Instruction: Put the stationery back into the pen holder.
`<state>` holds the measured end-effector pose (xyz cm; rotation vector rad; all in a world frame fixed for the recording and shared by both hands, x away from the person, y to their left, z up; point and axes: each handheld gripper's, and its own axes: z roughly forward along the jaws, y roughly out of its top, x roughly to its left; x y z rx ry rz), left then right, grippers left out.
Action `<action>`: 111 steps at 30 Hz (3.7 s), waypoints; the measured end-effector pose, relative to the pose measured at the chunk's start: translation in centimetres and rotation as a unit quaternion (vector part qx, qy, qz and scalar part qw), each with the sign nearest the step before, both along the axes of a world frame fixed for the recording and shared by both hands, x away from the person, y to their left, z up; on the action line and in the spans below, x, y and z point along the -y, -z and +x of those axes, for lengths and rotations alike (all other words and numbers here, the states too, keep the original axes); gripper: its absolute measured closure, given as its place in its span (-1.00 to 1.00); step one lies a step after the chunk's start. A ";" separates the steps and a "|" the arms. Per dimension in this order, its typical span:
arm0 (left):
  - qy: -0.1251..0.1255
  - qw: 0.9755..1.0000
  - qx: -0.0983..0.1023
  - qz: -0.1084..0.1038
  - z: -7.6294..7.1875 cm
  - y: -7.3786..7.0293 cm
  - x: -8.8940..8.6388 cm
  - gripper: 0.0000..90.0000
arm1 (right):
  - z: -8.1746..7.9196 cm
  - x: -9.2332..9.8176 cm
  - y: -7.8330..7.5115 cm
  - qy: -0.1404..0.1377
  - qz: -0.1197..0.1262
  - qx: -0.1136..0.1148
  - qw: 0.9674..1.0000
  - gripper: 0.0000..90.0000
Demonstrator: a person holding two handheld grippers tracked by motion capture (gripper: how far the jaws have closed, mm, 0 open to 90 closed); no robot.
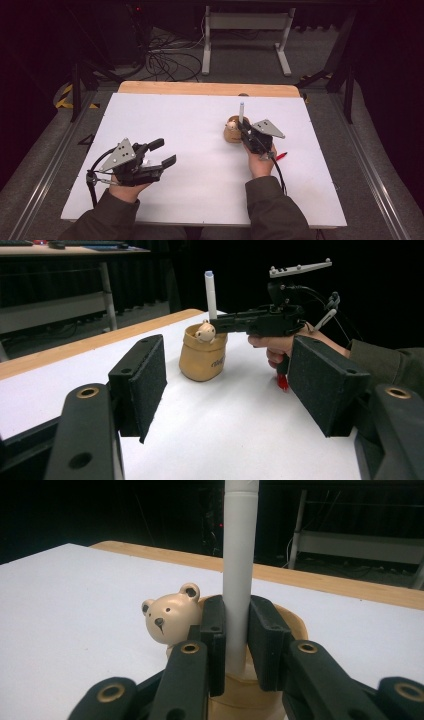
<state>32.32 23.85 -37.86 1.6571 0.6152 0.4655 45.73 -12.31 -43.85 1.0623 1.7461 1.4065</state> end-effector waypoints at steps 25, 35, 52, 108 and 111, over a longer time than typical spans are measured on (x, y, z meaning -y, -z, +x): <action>0.001 1.000 0.001 0.002 0.1 0.0 0.1 -0.28 | -1.0 1.1 -1.5 -0.014 0.020 0.025 0.999 0.26; 0.010 1.000 -0.004 0.007 0.2 0.1 0.7 -0.30 | -4.4 -0.7 -3.9 -0.071 -0.058 0.090 0.992 -0.12; 0.031 0.999 -0.007 0.019 0.3 -0.3 3.1 -0.49 | -7.7 2.4 -6.7 -0.068 -0.062 0.093 0.991 -0.47; 0.068 0.990 -0.040 0.120 6.1 -0.9 20.5 -0.45 | -11.0 10.0 -10.5 -0.034 -0.031 0.109 0.993 -0.75; 0.070 0.988 -0.039 0.134 6.5 -0.7 21.6 -0.45 | -10.9 10.2 -10.4 -0.034 -0.029 0.105 0.993 -0.75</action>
